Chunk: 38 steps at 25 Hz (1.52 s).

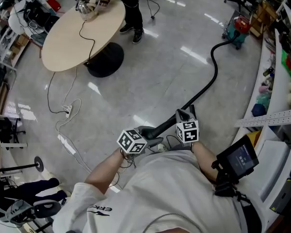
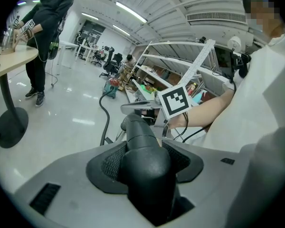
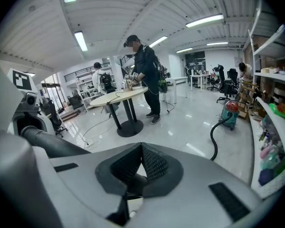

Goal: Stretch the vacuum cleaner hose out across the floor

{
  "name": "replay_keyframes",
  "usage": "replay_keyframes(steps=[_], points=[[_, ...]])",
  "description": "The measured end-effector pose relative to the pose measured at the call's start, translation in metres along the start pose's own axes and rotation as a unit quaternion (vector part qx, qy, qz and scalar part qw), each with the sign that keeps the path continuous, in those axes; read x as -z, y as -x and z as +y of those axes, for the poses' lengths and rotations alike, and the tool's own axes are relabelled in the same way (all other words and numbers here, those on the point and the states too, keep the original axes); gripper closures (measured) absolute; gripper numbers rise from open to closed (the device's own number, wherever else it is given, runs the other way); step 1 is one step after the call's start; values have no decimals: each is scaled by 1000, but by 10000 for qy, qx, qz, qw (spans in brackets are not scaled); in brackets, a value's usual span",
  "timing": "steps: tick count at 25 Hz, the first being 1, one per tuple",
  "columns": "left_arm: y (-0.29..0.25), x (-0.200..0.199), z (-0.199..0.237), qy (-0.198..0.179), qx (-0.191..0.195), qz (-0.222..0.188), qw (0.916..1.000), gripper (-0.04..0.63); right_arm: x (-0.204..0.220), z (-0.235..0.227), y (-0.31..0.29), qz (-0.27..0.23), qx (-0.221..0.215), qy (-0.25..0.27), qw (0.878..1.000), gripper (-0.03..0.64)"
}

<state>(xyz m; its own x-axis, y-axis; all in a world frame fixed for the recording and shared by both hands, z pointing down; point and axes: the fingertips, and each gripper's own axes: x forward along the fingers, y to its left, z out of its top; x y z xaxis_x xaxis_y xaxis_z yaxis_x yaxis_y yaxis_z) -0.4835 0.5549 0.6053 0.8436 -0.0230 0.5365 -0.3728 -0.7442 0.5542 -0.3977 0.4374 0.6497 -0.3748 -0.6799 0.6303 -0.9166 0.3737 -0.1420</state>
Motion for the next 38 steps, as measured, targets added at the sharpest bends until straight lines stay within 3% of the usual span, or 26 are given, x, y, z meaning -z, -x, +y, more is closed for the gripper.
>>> replay_keyframes(steps=[12, 24, 31, 38], points=[[-16, 34, -68, -304, 243, 438, 9983, 382, 35, 18, 39, 206, -457, 202, 9985, 618], [-97, 41, -151, -573, 903, 875, 9904, 382, 106, -59, 118, 345, -130, -286, 9989, 618], [-127, 40, -174, -826, 1186, 1197, 9822, 382, 130, -93, 146, 275, 112, -575, 9979, 618], [-108, 66, -190, -1102, 1596, 1498, 9695, 382, 150, -75, 171, 215, 428, -816, 9955, 618]])
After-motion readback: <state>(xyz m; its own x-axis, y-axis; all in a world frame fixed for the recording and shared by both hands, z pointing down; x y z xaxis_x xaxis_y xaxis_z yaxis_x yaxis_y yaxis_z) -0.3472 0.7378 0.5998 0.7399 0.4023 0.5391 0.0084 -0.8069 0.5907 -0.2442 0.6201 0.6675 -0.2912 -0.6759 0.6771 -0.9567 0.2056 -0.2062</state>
